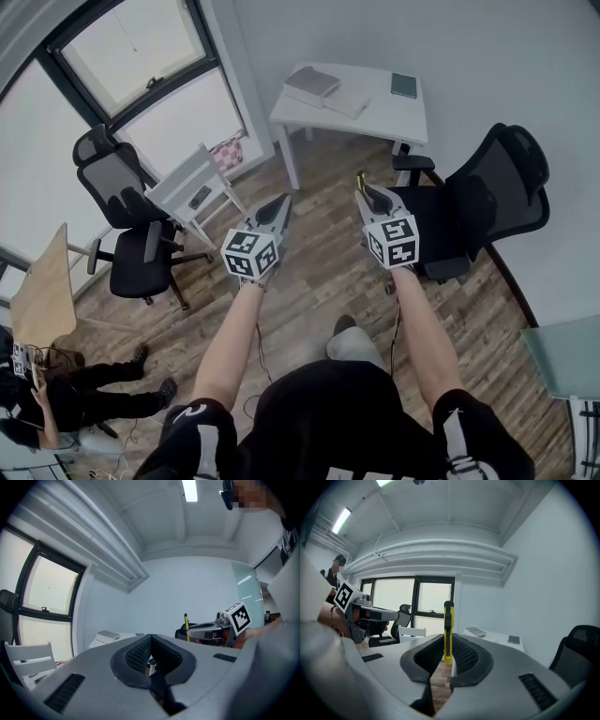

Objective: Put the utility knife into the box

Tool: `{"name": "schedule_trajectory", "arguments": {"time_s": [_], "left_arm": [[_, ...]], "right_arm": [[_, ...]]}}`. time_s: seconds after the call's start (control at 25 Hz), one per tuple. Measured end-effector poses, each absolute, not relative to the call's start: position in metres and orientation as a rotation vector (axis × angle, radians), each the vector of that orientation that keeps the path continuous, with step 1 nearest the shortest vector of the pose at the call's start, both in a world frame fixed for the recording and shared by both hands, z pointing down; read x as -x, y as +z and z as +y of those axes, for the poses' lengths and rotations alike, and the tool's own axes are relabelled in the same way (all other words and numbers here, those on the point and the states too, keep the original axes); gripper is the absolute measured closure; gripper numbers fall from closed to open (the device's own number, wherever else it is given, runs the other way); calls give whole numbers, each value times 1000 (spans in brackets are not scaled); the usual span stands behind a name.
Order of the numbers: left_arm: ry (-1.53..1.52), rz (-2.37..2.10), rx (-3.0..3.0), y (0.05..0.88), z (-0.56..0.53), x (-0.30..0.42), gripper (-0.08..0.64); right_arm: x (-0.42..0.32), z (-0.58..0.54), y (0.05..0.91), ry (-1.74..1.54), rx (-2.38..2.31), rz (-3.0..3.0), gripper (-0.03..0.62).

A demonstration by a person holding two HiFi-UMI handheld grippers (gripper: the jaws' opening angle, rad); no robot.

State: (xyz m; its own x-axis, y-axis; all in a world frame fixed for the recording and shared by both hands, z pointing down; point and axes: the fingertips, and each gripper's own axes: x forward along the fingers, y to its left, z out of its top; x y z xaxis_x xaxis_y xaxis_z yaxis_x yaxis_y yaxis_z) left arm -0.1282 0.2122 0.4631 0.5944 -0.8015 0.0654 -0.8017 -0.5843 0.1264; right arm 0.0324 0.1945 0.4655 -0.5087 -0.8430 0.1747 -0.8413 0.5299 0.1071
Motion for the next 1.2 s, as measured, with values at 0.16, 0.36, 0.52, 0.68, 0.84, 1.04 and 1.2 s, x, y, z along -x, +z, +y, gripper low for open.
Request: {"name": "schedule_trajectory", "arguments": {"time_s": [0.16, 0.36, 0.52, 0.68, 0.84, 1.04, 1.2], "left_arm": [[5, -1359, -2668, 458, 183, 114, 535], [8, -1349, -2675, 448, 148, 94, 535], [17, -1346, -2682, 445, 129, 81, 535], [-4, -1341, -2689, 439, 116, 68, 535], [-17, -1332, -2690, 436, 103, 61, 535], [-30, -1319, -2698, 439, 86, 48, 535], [-42, -1299, -2702, 442, 68, 43, 535]], "right_arm": [[-46, 164, 459, -8, -1419, -2575, 525], [-64, 130, 451, 1, -1432, -2589, 525], [-78, 114, 449, 18, -1443, -2595, 525], [-89, 105, 447, 15, -1436, -2584, 525], [-96, 97, 444, 24, -1442, -2581, 525], [-103, 85, 450, 23, -1432, -2567, 525], [-107, 69, 456, 27, -1439, -2549, 525]]}}
